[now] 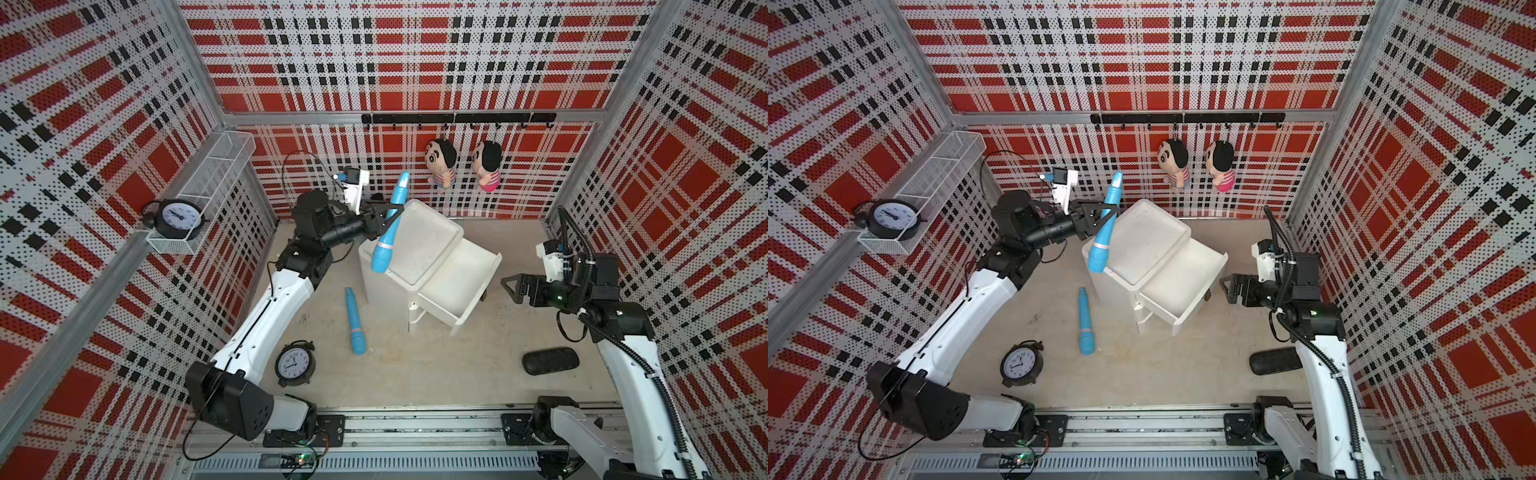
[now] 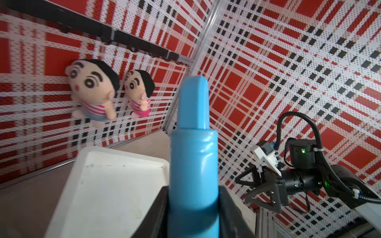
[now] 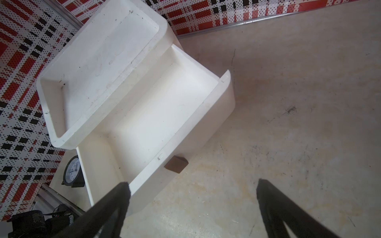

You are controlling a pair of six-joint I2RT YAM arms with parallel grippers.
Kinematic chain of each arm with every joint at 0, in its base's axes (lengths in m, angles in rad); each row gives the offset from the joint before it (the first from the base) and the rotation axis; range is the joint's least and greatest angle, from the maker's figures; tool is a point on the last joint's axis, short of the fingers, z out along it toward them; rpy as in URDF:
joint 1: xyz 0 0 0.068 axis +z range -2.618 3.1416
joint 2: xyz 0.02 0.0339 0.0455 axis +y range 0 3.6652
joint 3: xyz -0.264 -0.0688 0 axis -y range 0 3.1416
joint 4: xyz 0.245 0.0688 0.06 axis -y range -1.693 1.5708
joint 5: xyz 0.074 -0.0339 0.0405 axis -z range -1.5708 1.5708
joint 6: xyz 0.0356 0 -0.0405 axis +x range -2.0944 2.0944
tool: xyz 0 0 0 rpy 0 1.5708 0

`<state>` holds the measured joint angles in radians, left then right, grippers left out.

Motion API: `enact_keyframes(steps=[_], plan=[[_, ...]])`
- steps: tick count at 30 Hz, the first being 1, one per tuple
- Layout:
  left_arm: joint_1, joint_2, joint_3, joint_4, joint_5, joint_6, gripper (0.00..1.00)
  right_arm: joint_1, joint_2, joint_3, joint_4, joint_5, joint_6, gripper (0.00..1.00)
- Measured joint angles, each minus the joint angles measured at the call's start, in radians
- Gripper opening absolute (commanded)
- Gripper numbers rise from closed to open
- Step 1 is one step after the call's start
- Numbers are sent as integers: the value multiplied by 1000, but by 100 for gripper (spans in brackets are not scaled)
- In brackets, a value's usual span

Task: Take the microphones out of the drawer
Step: Place the microphone at the center of the board.

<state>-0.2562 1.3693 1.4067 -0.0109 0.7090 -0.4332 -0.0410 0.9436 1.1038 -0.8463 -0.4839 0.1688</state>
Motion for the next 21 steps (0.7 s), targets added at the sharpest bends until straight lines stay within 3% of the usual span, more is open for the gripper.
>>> enact_keyframes(steps=[9, 21], plan=[[349, -155, -147, -162, -10, 40, 0, 34, 23, 1, 7, 1, -3, 100], [446, -212, -320, -346, -165, 127, 0, 92, 71, 65, 16, 26, -8, 100]])
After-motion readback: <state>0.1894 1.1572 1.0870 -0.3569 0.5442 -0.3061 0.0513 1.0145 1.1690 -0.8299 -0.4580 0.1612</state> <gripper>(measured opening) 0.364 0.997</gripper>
